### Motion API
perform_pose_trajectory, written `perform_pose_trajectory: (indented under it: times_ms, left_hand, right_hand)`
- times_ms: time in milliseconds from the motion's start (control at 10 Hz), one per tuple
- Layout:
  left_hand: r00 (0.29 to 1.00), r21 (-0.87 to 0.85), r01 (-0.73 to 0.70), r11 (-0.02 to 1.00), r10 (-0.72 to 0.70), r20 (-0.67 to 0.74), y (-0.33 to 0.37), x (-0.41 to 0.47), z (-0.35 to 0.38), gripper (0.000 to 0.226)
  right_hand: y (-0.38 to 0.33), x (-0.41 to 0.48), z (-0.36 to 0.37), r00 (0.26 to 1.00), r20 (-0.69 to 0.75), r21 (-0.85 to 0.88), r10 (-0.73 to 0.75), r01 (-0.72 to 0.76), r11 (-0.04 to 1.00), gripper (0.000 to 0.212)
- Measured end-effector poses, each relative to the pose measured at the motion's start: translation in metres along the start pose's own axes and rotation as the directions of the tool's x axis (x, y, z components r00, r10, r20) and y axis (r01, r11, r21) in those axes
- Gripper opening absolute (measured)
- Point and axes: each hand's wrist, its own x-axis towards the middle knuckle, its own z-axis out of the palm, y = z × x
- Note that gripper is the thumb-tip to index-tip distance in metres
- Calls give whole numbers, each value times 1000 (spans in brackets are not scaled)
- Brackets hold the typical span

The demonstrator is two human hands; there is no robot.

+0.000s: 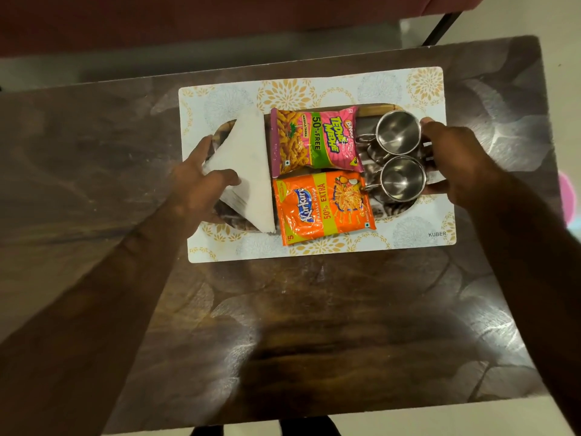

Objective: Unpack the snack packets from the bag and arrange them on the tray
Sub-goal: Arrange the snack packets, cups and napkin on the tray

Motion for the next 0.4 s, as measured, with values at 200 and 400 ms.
perform_pose_trajectory:
  times_ms: [200, 400]
  left_hand:
    - [995, 430, -60, 901, 87, -42, 3, -7, -15, 85]
    - [860, 748, -359, 559, 509, 32, 25, -67, -52, 85]
  right_hand:
    - [1, -12, 1, 992, -57, -94, -110, 104, 990, 31]
    - [-3, -61, 1, 829, -62, -660, -556, 383, 646, 65]
